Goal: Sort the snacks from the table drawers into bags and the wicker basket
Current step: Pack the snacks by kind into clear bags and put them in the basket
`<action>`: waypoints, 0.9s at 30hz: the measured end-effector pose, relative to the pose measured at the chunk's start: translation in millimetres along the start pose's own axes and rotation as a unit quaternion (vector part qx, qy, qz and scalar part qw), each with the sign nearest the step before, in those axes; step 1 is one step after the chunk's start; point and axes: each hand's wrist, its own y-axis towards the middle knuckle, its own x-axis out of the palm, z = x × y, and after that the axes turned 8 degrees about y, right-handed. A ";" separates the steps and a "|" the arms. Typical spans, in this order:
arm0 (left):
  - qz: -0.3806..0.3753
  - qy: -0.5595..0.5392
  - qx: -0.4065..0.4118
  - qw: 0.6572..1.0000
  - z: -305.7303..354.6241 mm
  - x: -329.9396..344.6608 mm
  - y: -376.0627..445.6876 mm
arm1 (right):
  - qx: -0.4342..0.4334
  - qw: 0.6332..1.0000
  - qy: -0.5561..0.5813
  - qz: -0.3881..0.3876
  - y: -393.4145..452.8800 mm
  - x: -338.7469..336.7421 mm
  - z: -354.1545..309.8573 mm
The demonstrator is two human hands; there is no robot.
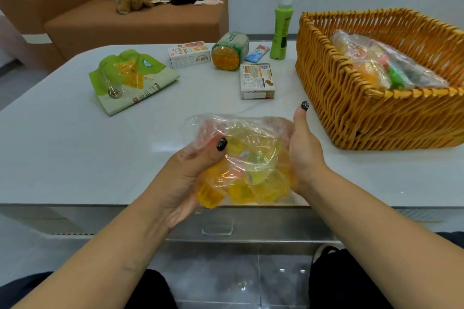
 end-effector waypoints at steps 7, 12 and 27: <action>-0.013 0.054 0.026 0.998 20.6 18.8 0.4 | 0.024 0.995 -0.024 -0.091 -11.6 -5.0 -16.2; -0.025 0.031 0.066 0.997 33.5 46.7 5.0 | -0.045 0.995 -0.002 -0.091 -11.5 -7.7 -53.0; -0.017 0.050 0.079 0.995 53.1 62.6 8.5 | -0.064 0.987 0.004 -0.147 -26.3 -16.6 -64.5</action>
